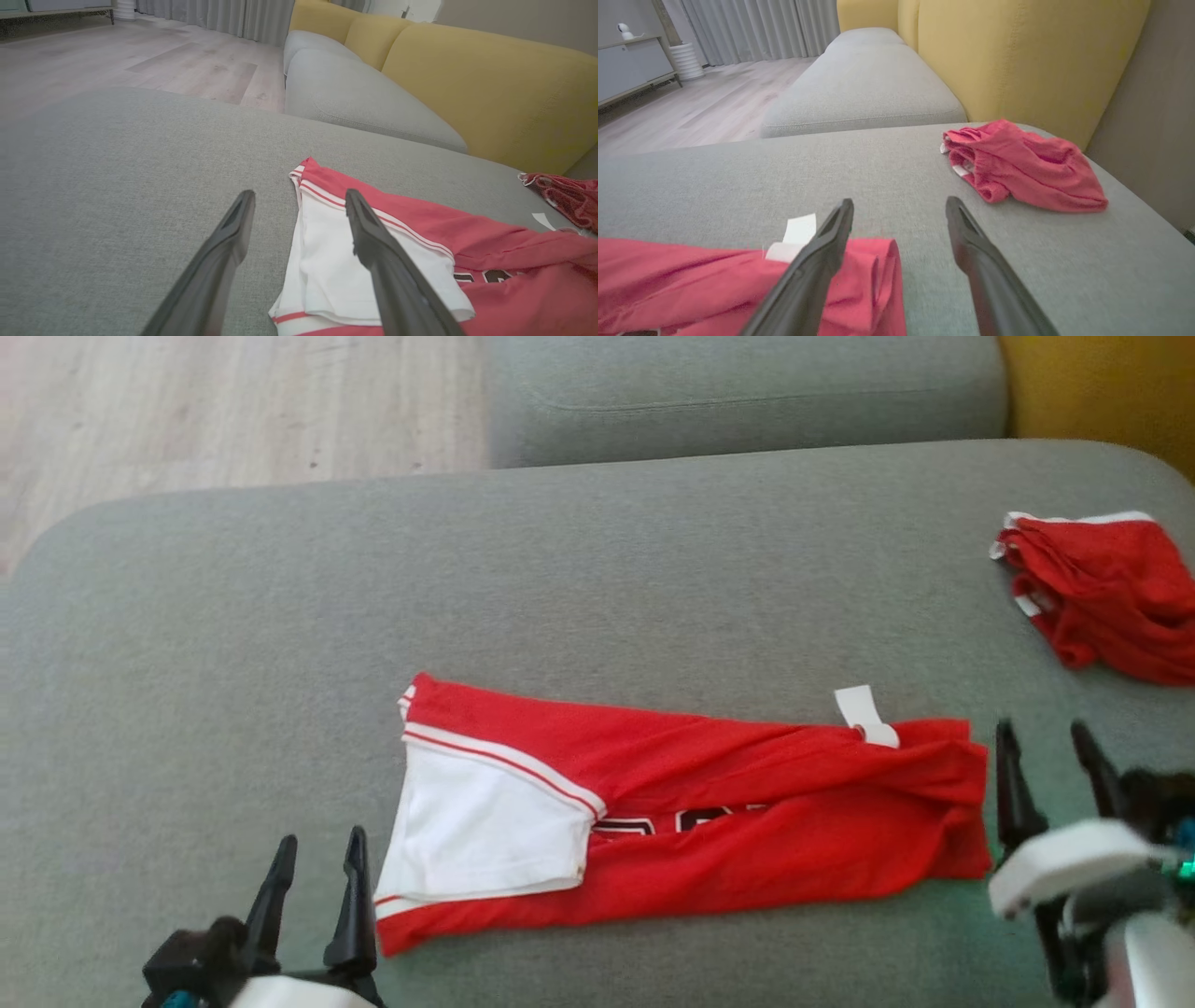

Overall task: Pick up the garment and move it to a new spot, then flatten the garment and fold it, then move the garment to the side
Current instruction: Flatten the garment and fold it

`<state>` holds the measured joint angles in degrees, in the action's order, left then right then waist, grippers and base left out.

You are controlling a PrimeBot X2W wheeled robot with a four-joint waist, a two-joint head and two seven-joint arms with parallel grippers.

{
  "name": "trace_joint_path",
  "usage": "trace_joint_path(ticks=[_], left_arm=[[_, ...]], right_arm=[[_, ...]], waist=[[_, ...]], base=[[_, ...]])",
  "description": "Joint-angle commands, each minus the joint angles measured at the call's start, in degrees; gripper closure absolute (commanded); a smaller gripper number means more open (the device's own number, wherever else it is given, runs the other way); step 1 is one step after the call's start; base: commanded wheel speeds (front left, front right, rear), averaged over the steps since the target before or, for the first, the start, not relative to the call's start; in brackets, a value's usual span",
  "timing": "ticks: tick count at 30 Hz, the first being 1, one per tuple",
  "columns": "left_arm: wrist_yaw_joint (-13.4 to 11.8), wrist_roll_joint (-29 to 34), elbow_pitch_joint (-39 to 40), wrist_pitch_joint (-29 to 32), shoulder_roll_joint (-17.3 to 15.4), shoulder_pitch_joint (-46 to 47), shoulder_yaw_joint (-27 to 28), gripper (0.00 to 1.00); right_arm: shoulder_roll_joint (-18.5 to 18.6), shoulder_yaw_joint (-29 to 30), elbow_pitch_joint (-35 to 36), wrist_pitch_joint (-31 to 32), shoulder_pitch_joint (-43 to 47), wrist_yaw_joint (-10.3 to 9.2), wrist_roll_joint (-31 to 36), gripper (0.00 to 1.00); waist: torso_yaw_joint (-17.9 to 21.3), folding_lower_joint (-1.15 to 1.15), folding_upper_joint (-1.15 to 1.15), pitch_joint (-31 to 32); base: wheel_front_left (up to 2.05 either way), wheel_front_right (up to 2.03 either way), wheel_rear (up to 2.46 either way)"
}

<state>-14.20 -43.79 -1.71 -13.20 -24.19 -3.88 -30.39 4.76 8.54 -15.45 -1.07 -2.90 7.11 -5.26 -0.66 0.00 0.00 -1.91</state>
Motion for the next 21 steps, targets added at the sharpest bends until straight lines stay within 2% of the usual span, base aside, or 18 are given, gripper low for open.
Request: trace_joint_path(ticks=[1, 10, 21], left_arm=[[-0.5, 0.7, 1.8, -0.8, -0.7, 2.3, 2.6, 0.00], [-1.0, 1.1, 2.5, -0.7, -0.5, 2.4, 2.3, 0.00], [-1.6, 1.7, 2.7, -0.8, -0.9, 2.7, 2.5, 0.00]], right_arm=[[1.4, -0.5, 1.4, 0.5, -3.2, 0.37, 0.6, 0.00], [3.0, 1.4, -9.0, 8.4, -9.9, 0.37, 2.1, 0.00], [2.3, -0.1, -15.9, 7.6, -6.0, 0.37, 1.0, 0.00]], waist=[[-0.8, 0.00, 0.00, -0.1], [-4.0, 0.00, 0.00, -0.7], [-5.2, 0.00, 0.00, -1.0]], base=[[0.00, 0.00, 0.00], [0.00, 0.00, 0.00], [0.00, 0.00, 0.00]])
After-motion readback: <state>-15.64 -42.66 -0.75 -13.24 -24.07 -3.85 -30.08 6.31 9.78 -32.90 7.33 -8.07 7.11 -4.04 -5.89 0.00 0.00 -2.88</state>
